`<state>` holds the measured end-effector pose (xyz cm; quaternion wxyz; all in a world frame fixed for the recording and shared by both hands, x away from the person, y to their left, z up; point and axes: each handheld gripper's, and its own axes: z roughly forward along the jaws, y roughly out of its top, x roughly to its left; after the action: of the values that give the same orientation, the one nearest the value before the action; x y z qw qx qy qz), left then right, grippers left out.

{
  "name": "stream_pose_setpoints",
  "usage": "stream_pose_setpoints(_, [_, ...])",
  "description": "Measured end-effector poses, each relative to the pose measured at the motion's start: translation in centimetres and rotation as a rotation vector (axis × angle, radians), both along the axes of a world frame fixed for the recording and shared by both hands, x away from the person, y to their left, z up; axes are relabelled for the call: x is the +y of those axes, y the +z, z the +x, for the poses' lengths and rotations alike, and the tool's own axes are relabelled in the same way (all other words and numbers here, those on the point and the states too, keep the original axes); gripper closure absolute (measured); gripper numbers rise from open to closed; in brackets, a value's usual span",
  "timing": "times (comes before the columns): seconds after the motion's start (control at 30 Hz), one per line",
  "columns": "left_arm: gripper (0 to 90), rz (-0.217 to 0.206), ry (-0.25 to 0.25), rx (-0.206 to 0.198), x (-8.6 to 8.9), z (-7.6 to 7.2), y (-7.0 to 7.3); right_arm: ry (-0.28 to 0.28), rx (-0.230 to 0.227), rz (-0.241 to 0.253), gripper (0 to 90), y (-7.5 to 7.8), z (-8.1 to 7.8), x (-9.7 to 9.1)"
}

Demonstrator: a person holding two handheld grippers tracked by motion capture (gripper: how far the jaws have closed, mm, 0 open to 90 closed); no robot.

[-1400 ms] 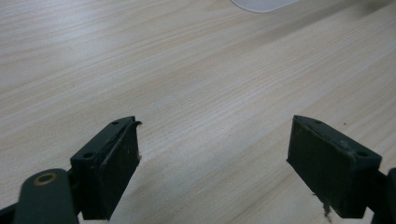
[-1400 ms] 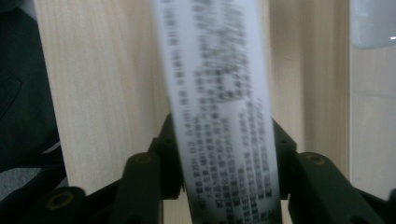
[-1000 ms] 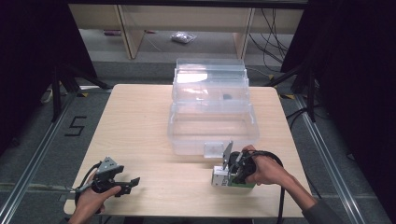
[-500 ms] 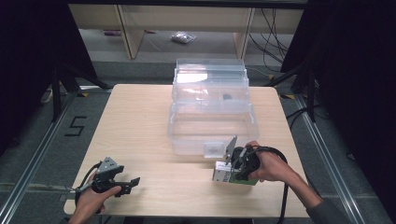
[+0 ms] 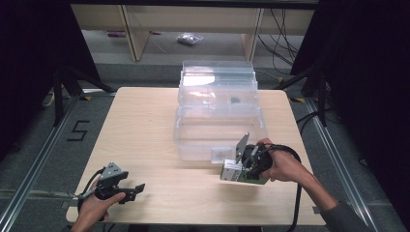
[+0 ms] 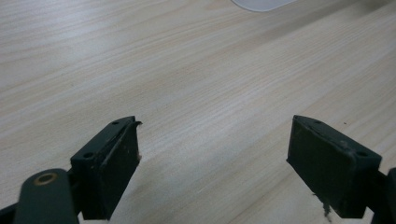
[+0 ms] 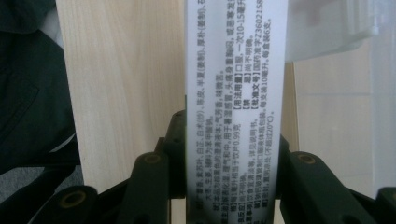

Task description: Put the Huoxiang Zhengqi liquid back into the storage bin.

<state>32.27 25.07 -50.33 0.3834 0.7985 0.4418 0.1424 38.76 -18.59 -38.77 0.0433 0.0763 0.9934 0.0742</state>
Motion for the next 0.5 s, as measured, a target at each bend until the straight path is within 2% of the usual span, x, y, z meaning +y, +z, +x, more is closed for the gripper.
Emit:
stream_pose_setpoints(0.07, [15.9, -0.008, 0.007, -0.006, 0.0, 0.0, -0.1, 0.017, -0.006, 0.004, 64.8, 0.2, 0.2, -0.1])
stream_pose_setpoints(0.1, [16.0, -0.015, 0.012, -0.019, -0.1, 0.0, -0.1, 0.05, -0.015, 0.006, 64.8, 0.5, 0.5, 0.0])
stream_pose_setpoints(0.2, [15.9, -0.011, 0.006, -0.007, 0.0, 0.0, -0.1, 0.043, -0.011, 0.009, 64.8, 1.0, 0.5, 0.0])
stream_pose_setpoints(0.23, [15.9, -0.008, 0.004, -0.004, 0.0, 0.0, -0.1, 0.064, -0.021, 0.014, 64.8, 1.1, 0.7, 0.0])
stream_pose_setpoints(0.27, [15.9, -0.002, 0.0, 0.003, 0.0, 0.0, 0.0, 0.043, -0.021, 0.01, 64.8, 1.6, 0.5, 0.1])
stream_pose_setpoints(0.3, [15.9, -0.009, 0.003, -0.015, -0.1, 0.0, -0.2, 0.072, -0.029, 0.015, 64.8, 1.9, 0.8, 0.0])
stream_pose_setpoints(0.33, [16.0, -0.009, 0.003, -0.015, -0.1, 0.0, -0.2, 0.072, -0.029, 0.015, 64.8, 1.9, 0.8, 0.0])
stream_pose_setpoints(0.4, [15.9, -0.004, 0.004, 0.002, 0.0, 0.0, 0.0, 0.024, -0.027, 0.011, 64.8, 2.6, 0.7, -0.1])
stream_pose_setpoints(0.43, [16.0, -0.012, 0.008, -0.007, 0.0, 0.0, -0.1, 0.024, -0.027, 0.011, 64.8, 2.6, 0.7, -0.1])
stream_pose_setpoints(0.47, [16.0, -0.01, 0.005, -0.005, 0.0, 0.0, -0.1, 0.055, -0.033, 0.018, 64.8, 2.8, 1.0, -0.1])
stream_pose_setpoints(0.5, [15.9, -0.009, 0.004, -0.002, 0.0, 0.0, -0.1, 0.056, -0.038, 0.014, 64.8, 3.1, 1.0, -0.1])
